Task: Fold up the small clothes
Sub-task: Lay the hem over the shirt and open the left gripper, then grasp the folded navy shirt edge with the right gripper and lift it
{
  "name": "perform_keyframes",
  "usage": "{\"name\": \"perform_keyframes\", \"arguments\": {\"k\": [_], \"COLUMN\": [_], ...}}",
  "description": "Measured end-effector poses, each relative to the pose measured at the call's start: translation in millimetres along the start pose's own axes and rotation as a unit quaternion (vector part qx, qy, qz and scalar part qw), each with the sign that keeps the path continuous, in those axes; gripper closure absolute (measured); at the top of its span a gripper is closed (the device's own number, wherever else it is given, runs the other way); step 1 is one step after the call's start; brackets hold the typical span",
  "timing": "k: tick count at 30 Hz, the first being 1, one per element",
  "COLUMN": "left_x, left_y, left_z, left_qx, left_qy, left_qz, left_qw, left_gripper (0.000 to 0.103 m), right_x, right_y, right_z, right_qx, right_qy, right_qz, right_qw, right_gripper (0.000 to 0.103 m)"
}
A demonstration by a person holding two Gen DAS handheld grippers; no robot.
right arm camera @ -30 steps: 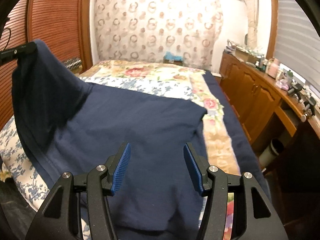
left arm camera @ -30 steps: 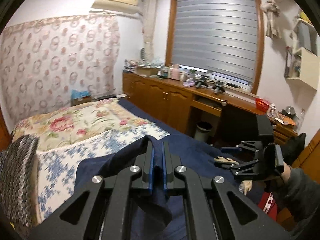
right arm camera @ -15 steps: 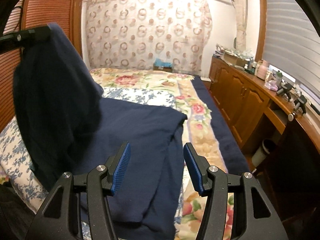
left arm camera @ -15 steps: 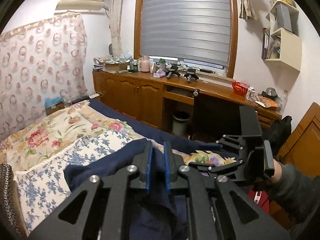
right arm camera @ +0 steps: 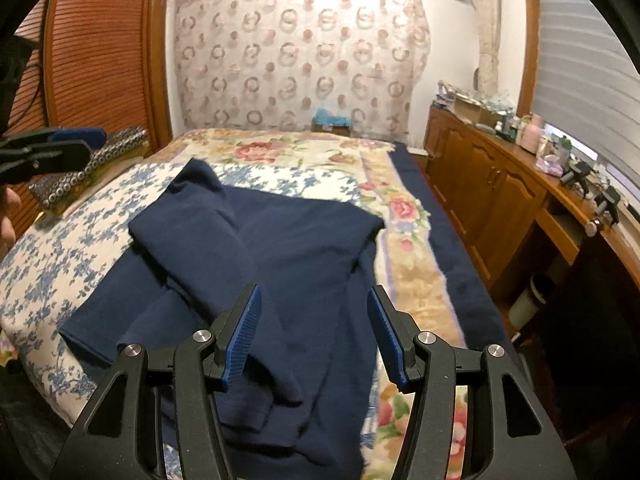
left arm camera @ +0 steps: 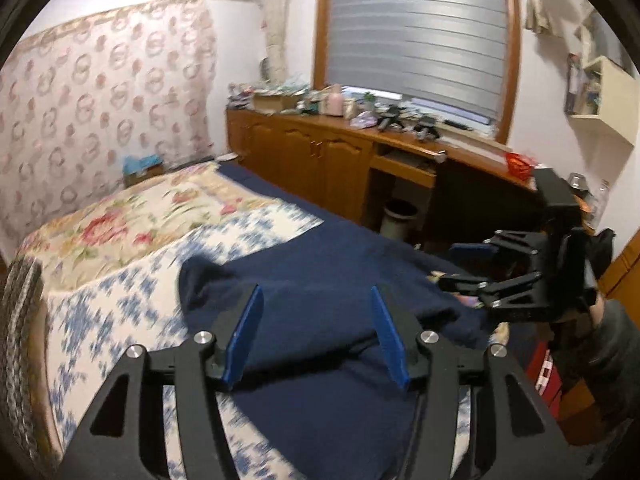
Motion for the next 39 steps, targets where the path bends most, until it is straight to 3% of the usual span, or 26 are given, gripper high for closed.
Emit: {"name": "perform_keyframes", "arguments": {"k": [13, 30, 39], "left_x": [-54.0, -96.3, -108.9], "left_y": [-57.2, -73.7, -78.1], "left_z": [-6.4, 10.1, 15.3], "left_qx": [-0.026, -0.016, -0.011], "left_qy": [0.067, 0.112, 0.12], "left_qz": [0.064, 0.088, 0.101], "left_qw": [0.9954, 0.9897, 0.9875], "left_gripper": [0.048, 0.048, 0.048], "right_x": [-36.1, -73.1, -103.2], "right_y": [2.9, 49.8, 74.2], "right_z": [-41.4, -67.1, -93.5], "right_qx": [-0.041, -0.031, -0.039], "right_qy": [0.042, 0.055, 0.088], "right_qz": [0.035, 0.107, 0.135], "right_qw": [0.998, 0.992, 0.986], "right_gripper": [0.047, 0.047, 0.047]}}
Point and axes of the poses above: each gripper's, at about its wrist camera, not at the fingertips, and z roughly against the way its jaws point, x to its right, y to its top, the point moved 1 cm from there along -z, roughly the way its jaws point, and after that the axes turned 1 degree about y, right-handed, at the moved point
